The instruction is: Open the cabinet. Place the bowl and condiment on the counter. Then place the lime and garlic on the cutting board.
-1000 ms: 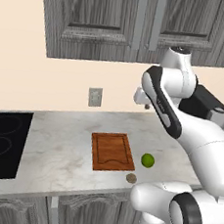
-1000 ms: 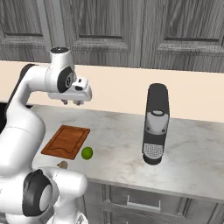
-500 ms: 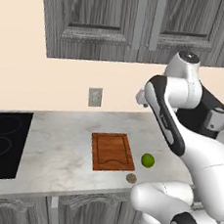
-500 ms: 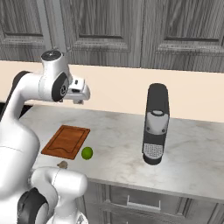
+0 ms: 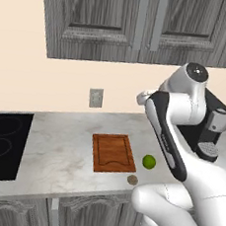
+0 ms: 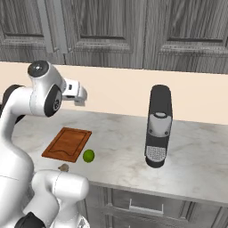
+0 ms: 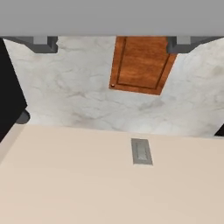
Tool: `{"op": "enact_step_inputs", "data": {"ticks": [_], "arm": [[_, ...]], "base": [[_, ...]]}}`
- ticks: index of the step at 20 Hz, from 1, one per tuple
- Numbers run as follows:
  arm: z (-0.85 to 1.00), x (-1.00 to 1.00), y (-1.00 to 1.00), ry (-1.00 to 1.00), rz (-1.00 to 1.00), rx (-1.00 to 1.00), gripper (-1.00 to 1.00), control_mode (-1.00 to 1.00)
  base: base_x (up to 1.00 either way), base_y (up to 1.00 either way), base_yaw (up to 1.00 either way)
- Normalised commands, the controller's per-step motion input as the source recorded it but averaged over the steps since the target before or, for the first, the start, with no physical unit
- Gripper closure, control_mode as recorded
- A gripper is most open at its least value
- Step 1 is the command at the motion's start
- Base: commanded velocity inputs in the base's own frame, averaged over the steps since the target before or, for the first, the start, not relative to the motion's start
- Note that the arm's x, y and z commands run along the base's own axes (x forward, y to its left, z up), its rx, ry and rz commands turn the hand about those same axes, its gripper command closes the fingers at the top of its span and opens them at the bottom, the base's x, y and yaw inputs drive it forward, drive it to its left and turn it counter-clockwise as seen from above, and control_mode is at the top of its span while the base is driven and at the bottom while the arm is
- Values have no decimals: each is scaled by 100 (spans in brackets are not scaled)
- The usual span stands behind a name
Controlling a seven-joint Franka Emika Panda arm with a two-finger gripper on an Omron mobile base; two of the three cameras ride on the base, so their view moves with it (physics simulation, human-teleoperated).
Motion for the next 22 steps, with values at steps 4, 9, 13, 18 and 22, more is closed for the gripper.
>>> {"op": "enact_step_inputs", "data": {"ticks": [4,9,13,18,22], "arm": [[40,-3,38,-12,-6,0,-100,-100],[45,-1,39,-7,-7,0,-100,-100],[43,0,33,-5,-2,0,-100,-100],[43,0,18,-5,0,0,-100,-100],[47,0,18,-7,-2,0,-100,-100]], "base": [[0,0,0],[0,0,0],[0,0,0],[0,0,0],[0,0,0]]}}
